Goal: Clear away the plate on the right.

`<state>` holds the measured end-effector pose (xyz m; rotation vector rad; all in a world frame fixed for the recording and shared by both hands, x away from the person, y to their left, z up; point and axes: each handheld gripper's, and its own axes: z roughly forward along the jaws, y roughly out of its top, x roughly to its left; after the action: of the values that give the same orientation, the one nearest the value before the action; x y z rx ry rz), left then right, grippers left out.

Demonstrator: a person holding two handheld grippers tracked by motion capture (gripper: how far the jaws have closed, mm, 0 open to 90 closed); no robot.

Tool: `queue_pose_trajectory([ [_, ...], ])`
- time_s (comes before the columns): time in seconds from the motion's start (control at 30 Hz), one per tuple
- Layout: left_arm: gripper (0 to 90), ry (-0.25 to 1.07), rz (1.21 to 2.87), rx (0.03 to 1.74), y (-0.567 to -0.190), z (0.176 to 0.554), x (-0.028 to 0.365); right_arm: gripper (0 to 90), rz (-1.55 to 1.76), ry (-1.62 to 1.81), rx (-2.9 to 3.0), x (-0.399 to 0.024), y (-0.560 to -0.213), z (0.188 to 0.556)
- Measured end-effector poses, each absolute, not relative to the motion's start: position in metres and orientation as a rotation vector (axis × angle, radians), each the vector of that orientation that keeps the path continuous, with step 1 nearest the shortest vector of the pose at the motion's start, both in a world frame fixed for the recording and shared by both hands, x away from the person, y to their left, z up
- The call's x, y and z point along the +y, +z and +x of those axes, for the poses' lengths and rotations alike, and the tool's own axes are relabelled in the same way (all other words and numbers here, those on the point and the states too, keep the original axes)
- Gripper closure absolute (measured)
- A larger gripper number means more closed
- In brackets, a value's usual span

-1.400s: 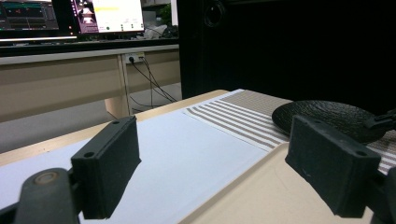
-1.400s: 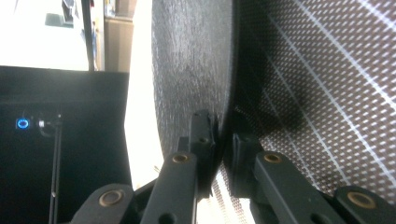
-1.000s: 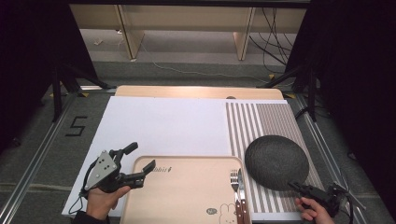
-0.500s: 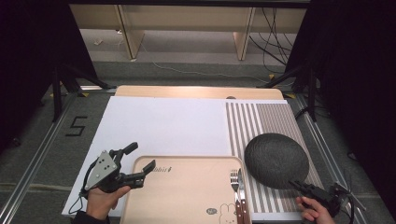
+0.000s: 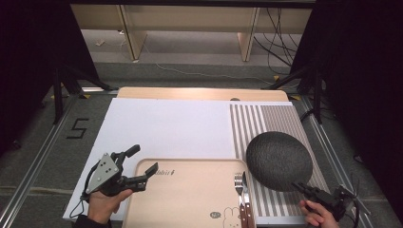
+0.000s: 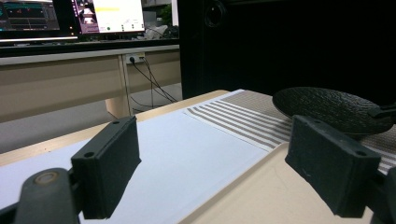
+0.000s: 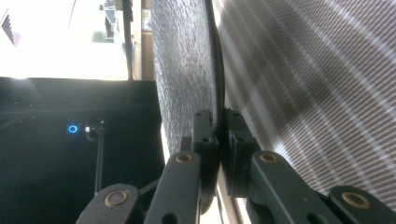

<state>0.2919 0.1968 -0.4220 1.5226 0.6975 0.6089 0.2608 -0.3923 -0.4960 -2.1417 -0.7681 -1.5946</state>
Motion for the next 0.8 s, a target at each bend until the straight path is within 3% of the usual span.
queue_pose_trajectory([
  [0.8,16.4,0.610,1.522,0.703,-0.422,0.292,0.197,85.9,-1.973,-1.561,-0.856,-0.344,-0.489,0.260],
])
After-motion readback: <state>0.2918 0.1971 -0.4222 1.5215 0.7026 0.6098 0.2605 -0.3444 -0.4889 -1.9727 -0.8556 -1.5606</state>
